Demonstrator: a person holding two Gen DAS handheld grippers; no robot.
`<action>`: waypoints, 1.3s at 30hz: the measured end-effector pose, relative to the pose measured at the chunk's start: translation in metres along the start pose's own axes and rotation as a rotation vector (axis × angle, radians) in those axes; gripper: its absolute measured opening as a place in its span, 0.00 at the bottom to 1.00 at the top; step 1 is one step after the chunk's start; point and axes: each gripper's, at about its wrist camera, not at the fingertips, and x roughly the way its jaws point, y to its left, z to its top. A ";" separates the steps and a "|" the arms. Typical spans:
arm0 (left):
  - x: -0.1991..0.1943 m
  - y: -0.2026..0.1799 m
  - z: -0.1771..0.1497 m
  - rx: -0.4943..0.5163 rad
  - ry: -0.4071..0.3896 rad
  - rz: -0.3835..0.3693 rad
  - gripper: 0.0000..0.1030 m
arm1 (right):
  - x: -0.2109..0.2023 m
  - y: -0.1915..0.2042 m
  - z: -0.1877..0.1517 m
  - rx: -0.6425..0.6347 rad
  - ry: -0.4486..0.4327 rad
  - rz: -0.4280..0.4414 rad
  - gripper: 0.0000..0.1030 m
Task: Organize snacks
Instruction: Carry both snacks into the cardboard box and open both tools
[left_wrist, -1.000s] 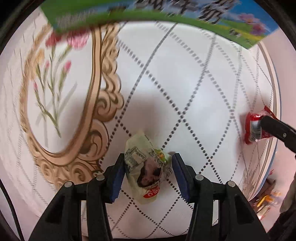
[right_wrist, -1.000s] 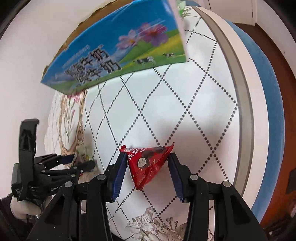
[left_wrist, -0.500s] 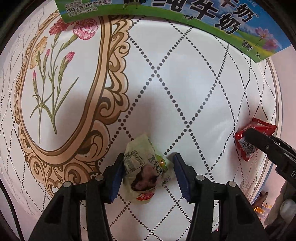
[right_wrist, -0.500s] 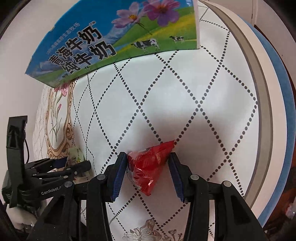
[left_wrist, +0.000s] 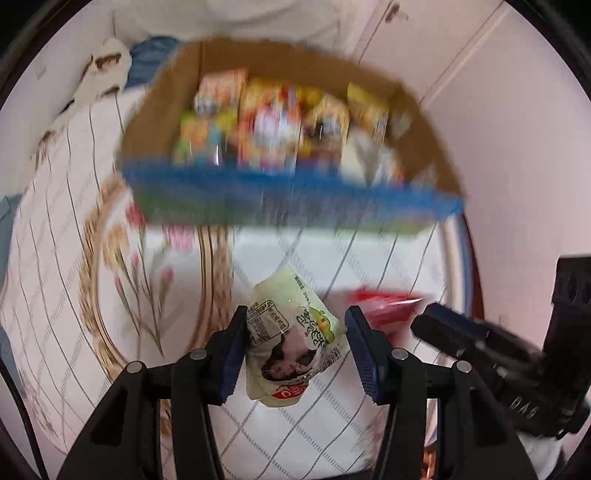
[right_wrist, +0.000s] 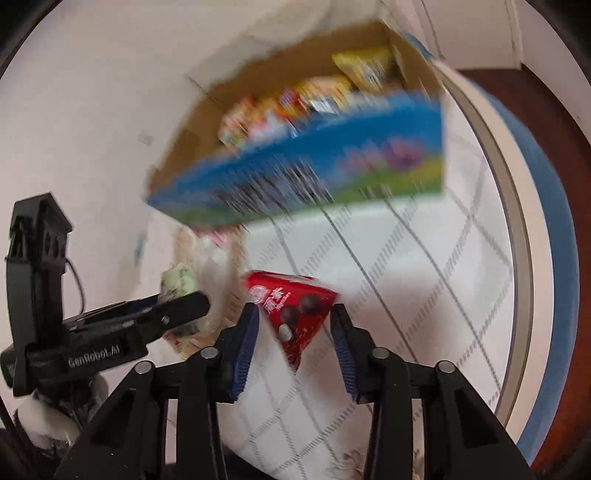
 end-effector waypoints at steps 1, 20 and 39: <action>-0.009 0.000 0.011 0.006 -0.025 -0.003 0.48 | -0.005 0.004 0.006 -0.006 -0.019 0.003 0.39; 0.040 0.032 0.023 -0.038 0.046 0.079 0.48 | 0.123 -0.024 0.006 -0.069 0.198 -0.180 0.48; -0.026 0.031 0.105 0.031 -0.130 0.125 0.49 | -0.016 0.027 0.106 -0.132 -0.122 -0.081 0.46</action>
